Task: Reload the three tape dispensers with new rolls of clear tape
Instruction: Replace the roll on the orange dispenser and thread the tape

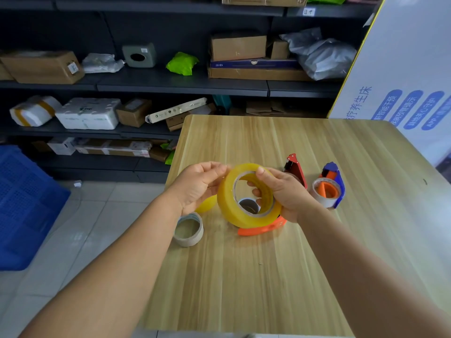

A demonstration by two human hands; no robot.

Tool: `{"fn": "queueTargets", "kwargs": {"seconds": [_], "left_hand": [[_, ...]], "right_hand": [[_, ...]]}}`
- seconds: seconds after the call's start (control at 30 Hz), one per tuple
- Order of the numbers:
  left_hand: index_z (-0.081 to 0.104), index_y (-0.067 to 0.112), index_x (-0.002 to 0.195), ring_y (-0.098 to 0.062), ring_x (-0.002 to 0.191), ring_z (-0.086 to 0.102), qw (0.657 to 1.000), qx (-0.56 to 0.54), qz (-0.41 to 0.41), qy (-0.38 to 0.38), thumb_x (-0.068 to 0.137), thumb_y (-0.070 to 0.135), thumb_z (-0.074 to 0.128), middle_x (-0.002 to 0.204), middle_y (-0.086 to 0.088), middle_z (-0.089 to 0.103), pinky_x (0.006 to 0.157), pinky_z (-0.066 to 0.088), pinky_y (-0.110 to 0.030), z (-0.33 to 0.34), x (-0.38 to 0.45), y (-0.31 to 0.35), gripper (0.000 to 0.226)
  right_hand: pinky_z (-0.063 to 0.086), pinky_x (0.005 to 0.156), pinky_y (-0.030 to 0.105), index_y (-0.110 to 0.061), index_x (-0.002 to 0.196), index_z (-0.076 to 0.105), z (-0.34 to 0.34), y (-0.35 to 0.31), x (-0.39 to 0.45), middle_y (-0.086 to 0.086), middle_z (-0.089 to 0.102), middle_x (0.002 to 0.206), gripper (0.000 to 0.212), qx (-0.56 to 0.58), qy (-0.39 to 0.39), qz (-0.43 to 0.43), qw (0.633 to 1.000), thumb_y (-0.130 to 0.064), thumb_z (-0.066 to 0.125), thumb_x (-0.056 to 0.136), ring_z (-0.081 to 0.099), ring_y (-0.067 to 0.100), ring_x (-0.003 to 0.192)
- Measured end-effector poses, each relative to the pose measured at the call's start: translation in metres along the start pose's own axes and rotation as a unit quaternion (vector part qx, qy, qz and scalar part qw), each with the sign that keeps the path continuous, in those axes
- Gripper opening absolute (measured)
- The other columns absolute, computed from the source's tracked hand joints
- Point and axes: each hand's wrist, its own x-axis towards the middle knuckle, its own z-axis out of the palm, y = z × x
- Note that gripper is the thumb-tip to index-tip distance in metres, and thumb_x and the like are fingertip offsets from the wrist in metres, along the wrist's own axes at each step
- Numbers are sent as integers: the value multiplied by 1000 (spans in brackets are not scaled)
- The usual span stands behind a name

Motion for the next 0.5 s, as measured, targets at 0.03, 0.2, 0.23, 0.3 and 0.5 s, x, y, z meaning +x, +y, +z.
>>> {"fn": "queueTargets", "kwargs": {"seconds": [0.03,0.2,0.23,0.3,0.5], "left_hand": [[61,4,112,-25,92,63,1000,2,-11,12,94,20,54,93,-10,67,71,55,-31,2,1,-1,24],[56,12,101,-24,85,71,997,37,-6,64,99,23,47,85,-10,68,76,55,-41,9,7,-8,14],[55,15,98,-24,86,70,995,56,-6,79,100,24,45,85,-9,67,78,54,-43,10,8,-11,14],[53,20,95,-25,90,69,990,85,-27,109,101,27,40,86,-7,67,79,52,-44,11,13,-19,16],[55,21,100,-28,88,63,968,167,-13,186,97,34,37,96,-12,65,83,52,-44,10,17,-39,22]], "right_hand": [[52,66,33,-13,110,68,1,-1,1,5,69,94,41,-6,-2,-3,1000,-42,65,82,62,15,74],[52,70,35,-16,108,68,4,2,9,4,69,92,30,-27,13,-2,1000,-38,63,88,62,17,76],[52,72,36,-16,108,67,5,4,11,4,68,92,29,-46,17,-5,999,-38,62,89,63,17,78],[51,76,37,-18,108,67,9,9,15,3,68,92,27,-85,27,-14,996,-37,62,90,63,18,82],[43,91,31,-25,122,61,17,29,28,-6,64,109,45,-108,111,-3,988,-50,33,99,58,12,102]]}}
